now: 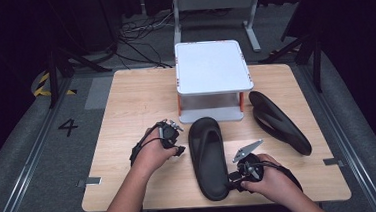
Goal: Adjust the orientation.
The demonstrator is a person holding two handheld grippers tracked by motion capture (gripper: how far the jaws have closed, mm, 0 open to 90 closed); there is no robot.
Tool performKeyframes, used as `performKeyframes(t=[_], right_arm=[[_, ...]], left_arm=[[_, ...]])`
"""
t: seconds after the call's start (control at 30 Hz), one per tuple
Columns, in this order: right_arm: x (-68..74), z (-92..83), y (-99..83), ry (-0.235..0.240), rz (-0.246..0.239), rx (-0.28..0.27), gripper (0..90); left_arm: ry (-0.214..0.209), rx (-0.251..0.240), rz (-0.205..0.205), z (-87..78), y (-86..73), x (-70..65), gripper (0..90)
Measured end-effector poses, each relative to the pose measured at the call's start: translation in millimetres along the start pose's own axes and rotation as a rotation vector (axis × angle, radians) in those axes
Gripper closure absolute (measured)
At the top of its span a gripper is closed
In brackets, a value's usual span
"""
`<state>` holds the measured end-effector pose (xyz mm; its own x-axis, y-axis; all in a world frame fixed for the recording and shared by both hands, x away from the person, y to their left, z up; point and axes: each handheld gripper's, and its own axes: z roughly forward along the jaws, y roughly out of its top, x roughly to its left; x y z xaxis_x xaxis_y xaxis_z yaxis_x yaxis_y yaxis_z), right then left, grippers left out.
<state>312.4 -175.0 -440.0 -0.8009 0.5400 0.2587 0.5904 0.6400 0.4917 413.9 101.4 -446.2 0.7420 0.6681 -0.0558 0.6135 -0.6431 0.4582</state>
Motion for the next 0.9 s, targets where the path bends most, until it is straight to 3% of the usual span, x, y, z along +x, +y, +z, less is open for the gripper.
performKeyframes(t=[0.2,0.37,0.43,0.5,0.63,0.87,0.9], right_arm=[[3.0,0.1,2.2,0.008,-0.002,-0.032,58.4],[1.6,-2.9,1.8,0.064,0.036,-0.080,56.0],[-1.4,-9.7,2.0,0.030,0.026,-0.091,55.8],[-8.1,-21.4,1.8,-0.037,0.026,-0.123,55.8],[-21.9,-41.3,-2.6,-0.076,0.049,-0.173,55.0],[-44.8,-78.8,-11.4,-0.212,0.079,-0.266,50.1],[-44.8,-78.8,-11.4,-0.212,0.079,-0.266,50.1]], left_arm=[[0.000,-0.010,0.002,-1.8,-1.7,1.0,51.5],[-0.002,-0.021,0.016,-1.3,1.5,-2.3,50.5],[-0.001,-0.027,0.018,-3.0,1.8,-2.7,49.7],[0.004,-0.034,0.017,-6.0,0.9,-2.0,49.1],[0.010,-0.035,0.009,-12.3,-4.9,3.6,45.7],[0.029,-0.046,-0.040,-21.5,-17.2,14.9,37.8],[0.029,-0.046,-0.040,-21.5,-17.2,14.9,37.2]])
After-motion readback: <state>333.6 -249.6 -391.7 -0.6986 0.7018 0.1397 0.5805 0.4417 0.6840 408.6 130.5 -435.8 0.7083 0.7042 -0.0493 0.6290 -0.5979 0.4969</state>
